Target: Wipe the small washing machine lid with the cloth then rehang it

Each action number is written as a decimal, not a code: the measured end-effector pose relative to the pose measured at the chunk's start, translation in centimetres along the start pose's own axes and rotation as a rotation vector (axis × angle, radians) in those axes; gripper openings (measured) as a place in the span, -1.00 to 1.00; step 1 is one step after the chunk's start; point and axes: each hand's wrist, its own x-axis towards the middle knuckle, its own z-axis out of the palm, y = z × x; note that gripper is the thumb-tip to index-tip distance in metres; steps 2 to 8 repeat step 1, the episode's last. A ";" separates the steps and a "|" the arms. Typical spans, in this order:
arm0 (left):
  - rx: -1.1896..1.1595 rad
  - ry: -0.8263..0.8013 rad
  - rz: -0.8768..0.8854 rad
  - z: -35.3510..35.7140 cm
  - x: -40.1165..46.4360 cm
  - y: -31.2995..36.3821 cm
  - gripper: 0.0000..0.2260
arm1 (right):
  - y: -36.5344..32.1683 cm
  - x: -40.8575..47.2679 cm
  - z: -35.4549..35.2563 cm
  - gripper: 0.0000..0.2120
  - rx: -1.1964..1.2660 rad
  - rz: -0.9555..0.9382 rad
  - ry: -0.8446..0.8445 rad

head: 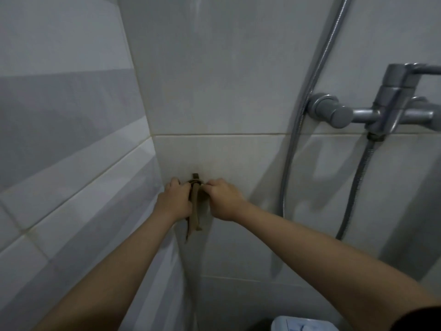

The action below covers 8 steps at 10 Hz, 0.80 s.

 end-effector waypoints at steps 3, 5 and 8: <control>-0.048 0.098 -0.024 -1.5 -0.1 1.9 -0.73 | 1.1 -1.1 -0.8 -0.50 0.025 0.061 0.125; -0.048 0.098 -0.024 -1.5 -0.1 1.9 -0.73 | 1.1 -1.1 -0.8 -0.50 0.025 0.061 0.125; -0.048 0.098 -0.024 -1.5 -0.1 1.9 -0.73 | 1.1 -1.1 -0.8 -0.50 0.025 0.061 0.125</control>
